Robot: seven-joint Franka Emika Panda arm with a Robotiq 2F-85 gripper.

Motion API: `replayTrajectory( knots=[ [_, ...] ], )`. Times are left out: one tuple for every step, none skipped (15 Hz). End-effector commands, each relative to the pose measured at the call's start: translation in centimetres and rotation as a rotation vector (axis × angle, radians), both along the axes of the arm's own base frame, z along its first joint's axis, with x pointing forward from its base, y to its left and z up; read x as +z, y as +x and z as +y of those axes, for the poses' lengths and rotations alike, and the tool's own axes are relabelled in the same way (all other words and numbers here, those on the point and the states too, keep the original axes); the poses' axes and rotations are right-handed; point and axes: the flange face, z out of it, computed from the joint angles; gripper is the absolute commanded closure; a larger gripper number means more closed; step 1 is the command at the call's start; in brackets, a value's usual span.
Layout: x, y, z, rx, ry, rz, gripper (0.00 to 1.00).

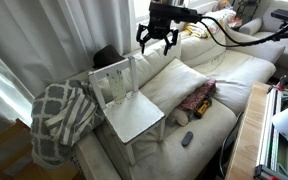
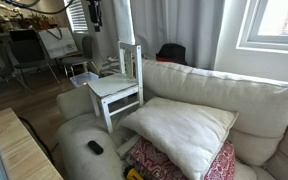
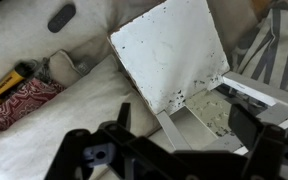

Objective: Move the stool to the left, then put a pillow on it

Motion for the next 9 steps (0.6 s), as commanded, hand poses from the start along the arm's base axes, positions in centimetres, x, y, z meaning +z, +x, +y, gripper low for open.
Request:
replayTrajectory(
  knots=[
    [0.0, 0.1, 0.0, -0.003, 0.001, 0.003, 0.0],
    [0.0, 0.2, 0.0, -0.006, 0.002, 0.003, 0.0],
    [0.0, 0.2, 0.0, -0.008, 0.002, 0.002, 0.0],
    [-0.6, 0.9, 0.3, -0.019, 0.02, -0.006, 0.0],
    [-1.4, 2.0, 0.8, -0.057, 0.06, -0.014, 0.0],
    [-2.2, 3.1, 1.3, -0.11, 0.094, -0.024, 0.0],
    [-2.9, 4.2, 1.7, -0.165, 0.137, -0.044, 0.0],
    [-3.8, 5.1, 2.1, -0.203, 0.145, -0.057, 0.0],
    [-4.4, 6.1, 2.5, -0.233, 0.162, -0.086, 0.0]
  ],
)
